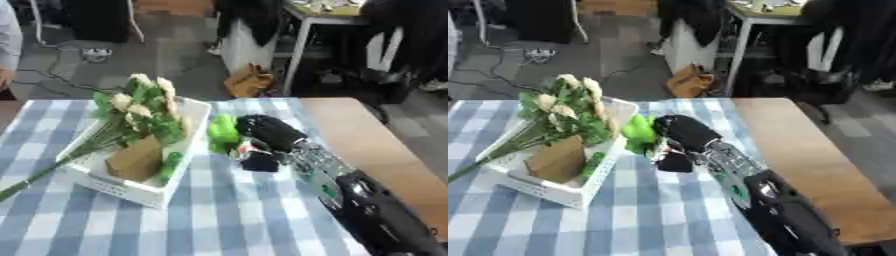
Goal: Pick up objects on the table and place them in the box.
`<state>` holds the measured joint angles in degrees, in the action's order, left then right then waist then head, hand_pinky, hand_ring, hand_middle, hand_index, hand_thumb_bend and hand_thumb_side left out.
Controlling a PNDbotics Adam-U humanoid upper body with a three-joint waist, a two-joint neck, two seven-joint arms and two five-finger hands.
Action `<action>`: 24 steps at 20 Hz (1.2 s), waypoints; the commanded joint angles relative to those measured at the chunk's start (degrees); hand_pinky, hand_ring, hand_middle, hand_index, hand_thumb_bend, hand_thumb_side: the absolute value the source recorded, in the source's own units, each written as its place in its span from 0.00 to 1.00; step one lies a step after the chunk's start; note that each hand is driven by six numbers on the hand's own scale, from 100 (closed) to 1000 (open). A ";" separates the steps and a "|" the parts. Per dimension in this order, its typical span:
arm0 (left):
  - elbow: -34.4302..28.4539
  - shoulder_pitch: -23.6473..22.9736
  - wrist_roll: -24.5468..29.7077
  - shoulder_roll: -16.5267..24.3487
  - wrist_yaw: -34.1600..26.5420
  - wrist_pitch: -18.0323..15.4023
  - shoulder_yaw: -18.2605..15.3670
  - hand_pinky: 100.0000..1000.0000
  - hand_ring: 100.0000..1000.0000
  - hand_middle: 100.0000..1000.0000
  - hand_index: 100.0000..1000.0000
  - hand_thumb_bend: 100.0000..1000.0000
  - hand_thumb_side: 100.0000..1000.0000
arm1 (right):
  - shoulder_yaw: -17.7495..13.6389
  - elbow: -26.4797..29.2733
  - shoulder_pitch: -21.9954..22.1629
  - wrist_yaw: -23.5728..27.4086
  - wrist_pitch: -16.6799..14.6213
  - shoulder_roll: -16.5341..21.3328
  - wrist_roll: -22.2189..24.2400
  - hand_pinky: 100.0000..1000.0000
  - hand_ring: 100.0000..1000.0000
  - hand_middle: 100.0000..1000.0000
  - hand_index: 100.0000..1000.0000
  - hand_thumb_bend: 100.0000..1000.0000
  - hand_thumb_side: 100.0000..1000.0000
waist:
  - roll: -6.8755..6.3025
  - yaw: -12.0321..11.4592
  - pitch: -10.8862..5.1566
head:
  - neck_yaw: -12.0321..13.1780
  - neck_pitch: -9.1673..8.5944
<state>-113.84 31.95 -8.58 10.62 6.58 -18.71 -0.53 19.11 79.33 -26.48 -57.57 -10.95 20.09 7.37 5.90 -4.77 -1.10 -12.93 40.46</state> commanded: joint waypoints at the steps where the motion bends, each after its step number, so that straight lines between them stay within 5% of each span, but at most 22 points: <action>1: -0.75 1.33 0.37 0.15 -0.29 -0.05 0.25 0.79 0.98 0.85 0.94 0.00 0.86 | -0.45 1.49 -2.67 2.26 0.79 0.29 0.25 0.81 0.83 0.74 0.96 0.00 1.00 | 0.15 -0.20 -1.15 | 0.95 -1.50; 15: -0.75 3.73 0.34 -2.41 -0.97 -0.91 0.33 0.79 0.98 0.85 0.94 0.00 0.87 | -0.22 1.64 -12.13 7.13 1.48 2.13 -0.52 0.80 0.82 0.73 0.95 0.00 1.00 | -0.30 -3.29 0.70 | 2.27 -4.30; 24: -0.75 7.35 0.19 -5.79 -1.72 -2.01 0.29 0.79 0.98 0.85 0.94 0.00 0.87 | 0.56 -2.77 -15.22 4.49 -0.39 3.31 -1.13 0.82 0.82 0.73 0.95 0.00 1.00 | -1.41 -6.23 4.63 | 0.90 -8.32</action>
<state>-113.84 37.88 -8.35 5.13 5.07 -20.39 -0.19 19.96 76.98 -40.36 -52.26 -10.83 21.60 6.45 5.71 -11.09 3.77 -11.60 33.34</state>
